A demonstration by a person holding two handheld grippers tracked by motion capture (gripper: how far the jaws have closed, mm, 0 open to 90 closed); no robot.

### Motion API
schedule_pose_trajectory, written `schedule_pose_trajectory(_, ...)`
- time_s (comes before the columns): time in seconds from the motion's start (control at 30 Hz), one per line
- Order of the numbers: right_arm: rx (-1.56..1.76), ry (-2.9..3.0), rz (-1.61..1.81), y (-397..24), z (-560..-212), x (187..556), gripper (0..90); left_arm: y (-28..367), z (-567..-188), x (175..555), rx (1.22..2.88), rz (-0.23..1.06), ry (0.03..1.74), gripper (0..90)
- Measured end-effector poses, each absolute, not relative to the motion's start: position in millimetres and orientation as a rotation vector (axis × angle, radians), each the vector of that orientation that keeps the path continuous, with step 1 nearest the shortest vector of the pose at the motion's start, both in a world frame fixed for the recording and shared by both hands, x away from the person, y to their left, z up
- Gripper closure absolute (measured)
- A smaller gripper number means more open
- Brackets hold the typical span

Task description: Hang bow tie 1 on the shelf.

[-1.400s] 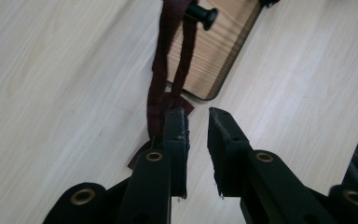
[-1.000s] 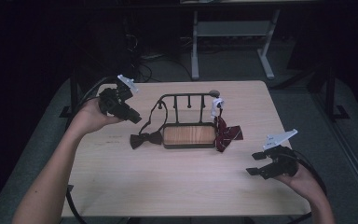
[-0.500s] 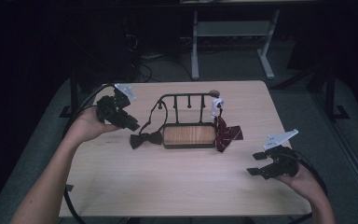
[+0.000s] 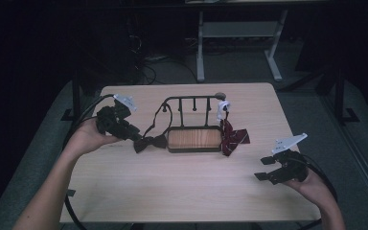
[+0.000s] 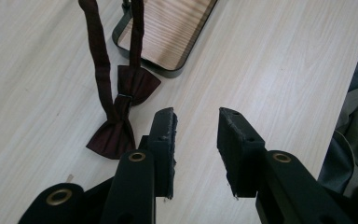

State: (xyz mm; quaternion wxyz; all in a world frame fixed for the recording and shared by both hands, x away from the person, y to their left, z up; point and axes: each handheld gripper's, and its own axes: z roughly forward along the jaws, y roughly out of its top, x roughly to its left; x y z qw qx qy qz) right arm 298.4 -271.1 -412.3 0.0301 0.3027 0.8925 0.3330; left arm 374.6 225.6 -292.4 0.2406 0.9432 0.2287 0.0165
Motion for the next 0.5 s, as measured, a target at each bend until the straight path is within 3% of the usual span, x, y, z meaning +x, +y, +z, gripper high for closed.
schedule_pose_trajectory(0.5, 0.943, 2.747, 1.023, -274.6, -413.2, 297.5, 32.5, 228.9, -308.0, 365.7, 2.573, 0.042, 0.622, 65.6)
